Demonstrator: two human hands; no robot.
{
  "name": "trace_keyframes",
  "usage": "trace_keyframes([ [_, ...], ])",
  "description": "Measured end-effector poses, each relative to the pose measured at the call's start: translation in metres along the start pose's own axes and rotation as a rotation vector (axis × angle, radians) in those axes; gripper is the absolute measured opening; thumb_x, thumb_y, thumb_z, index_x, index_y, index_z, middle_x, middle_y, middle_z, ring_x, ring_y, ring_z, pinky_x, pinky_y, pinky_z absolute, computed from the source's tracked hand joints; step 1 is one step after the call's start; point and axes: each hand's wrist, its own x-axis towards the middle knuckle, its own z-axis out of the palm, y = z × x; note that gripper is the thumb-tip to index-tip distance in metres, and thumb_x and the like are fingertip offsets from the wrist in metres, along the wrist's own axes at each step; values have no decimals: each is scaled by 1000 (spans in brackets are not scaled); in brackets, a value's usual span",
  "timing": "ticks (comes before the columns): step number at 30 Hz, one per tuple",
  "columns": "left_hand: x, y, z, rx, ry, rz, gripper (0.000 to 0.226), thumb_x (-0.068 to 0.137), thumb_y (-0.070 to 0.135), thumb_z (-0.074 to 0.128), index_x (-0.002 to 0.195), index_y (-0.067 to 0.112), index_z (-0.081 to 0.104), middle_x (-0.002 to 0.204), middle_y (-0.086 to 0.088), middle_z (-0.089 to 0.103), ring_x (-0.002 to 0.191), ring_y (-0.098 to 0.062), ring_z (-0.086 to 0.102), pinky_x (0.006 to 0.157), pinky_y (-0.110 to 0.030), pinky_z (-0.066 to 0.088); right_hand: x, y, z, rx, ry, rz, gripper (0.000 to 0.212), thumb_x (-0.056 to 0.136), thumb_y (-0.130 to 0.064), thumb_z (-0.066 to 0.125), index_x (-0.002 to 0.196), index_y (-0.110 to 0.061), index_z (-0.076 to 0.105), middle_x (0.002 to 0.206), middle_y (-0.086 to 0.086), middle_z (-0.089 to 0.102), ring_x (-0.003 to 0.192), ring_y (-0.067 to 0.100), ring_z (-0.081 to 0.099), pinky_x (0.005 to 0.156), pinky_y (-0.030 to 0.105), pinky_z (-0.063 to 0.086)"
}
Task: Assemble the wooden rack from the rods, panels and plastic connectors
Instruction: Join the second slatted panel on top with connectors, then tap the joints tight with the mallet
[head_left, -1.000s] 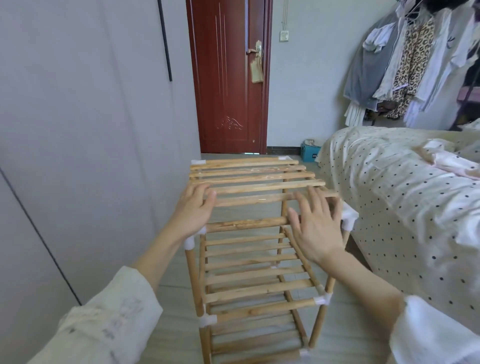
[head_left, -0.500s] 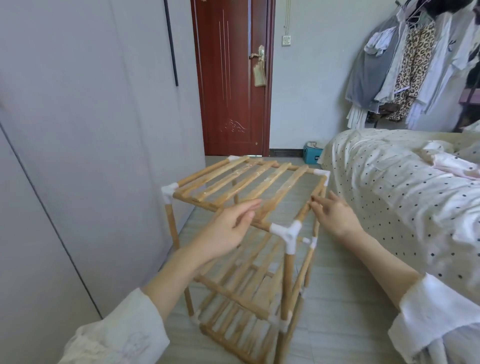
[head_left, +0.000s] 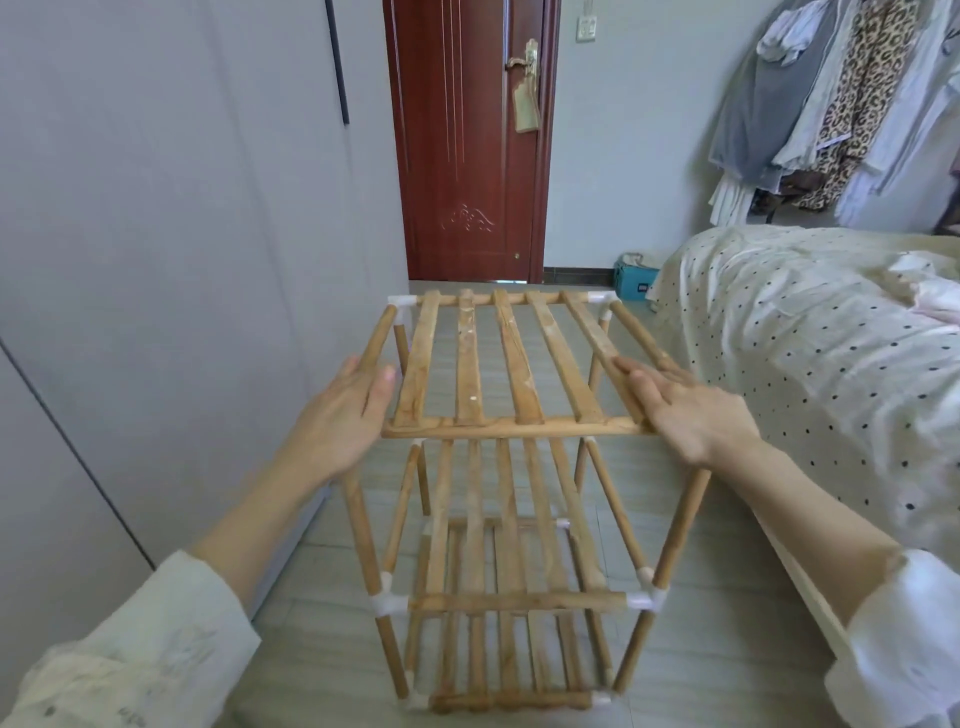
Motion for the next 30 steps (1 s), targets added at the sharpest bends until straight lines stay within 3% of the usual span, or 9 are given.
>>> trace_keyframes([
  [3, 8, 3, 10, 54, 17, 17, 55, 101, 37, 11, 126, 11, 53, 146, -2, 40, 145, -14, 8, 111, -33, 18, 12, 11, 6, -13, -9, 29, 46, 101, -40, 6, 145, -47, 16, 151, -2, 33, 143, 16, 20, 107, 40, 30],
  [6, 18, 4, 9, 59, 17, -43, 53, 102, 34, 11, 122, 9, 53, 142, -7, 44, 144, -19, 15, 110, -33, 20, 23, 12, 15, -33, 97, 43, 48, 100, -36, 10, 141, -37, 34, 147, 0, 40, 140, 20, 25, 108, 43, 28],
  [9, 22, 6, 10, 165, 68, -104, 50, 102, 34, 10, 128, 16, 48, 142, -6, 42, 137, -25, 29, 104, -40, 31, 21, -2, 28, -1, 323, 142, 50, 100, -31, 13, 131, -18, 49, 140, 6, 48, 136, 24, 31, 116, 49, 10],
  [11, 20, 9, 14, 170, 134, -125, 48, 102, 34, 12, 129, 17, 47, 138, -6, 44, 124, -27, 43, 93, -38, 37, 8, -15, 37, 47, 391, 175, 49, 99, -34, 16, 136, -15, 42, 145, 9, 40, 140, 23, 25, 115, 55, -3],
  [14, 8, 5, 20, -79, 235, -30, 43, 102, 32, 21, 138, 15, 39, 140, -8, 42, 124, -25, 44, 96, -32, 34, -25, -43, 49, 6, 404, -146, 55, 95, -43, 19, 143, -21, 32, 153, 7, 28, 145, 22, 15, 113, 54, -10],
  [17, -9, -9, 30, -390, 289, -31, 55, 99, 40, 27, 147, 15, 21, 151, -3, 29, 135, -18, 33, 109, -29, 25, -37, -69, 64, -174, 343, -481, 54, 93, -48, 29, 140, -24, 39, 147, 6, 40, 141, 26, 26, 114, 55, 2],
  [19, -20, -20, 38, -463, 260, -72, 60, 96, 44, 29, 149, 20, 14, 148, -2, 35, 131, -18, 40, 109, -37, 32, -31, -76, 79, -291, 340, -540, 57, 88, -43, 45, 141, -24, 38, 146, 9, 41, 140, 33, 26, 112, 57, 6],
  [22, -30, -35, 46, -462, 199, -38, 50, 100, 24, 37, 146, 22, 20, 118, 7, 51, 99, -6, 53, 84, -19, 43, -16, -76, 94, -342, 369, -522, 78, 77, -29, 66, 145, -23, 28, 148, 12, 34, 141, 37, 18, 112, 60, 2],
  [30, -45, -102, 91, -575, -61, -123, 46, 98, 2, 39, 142, 9, 30, 135, 7, 38, 131, -10, 35, 101, -16, 27, 27, -77, 118, -389, 448, -450, 83, 81, -17, 62, 149, -24, 15, 155, 13, 19, 143, 39, 2, 113, 56, -8],
])
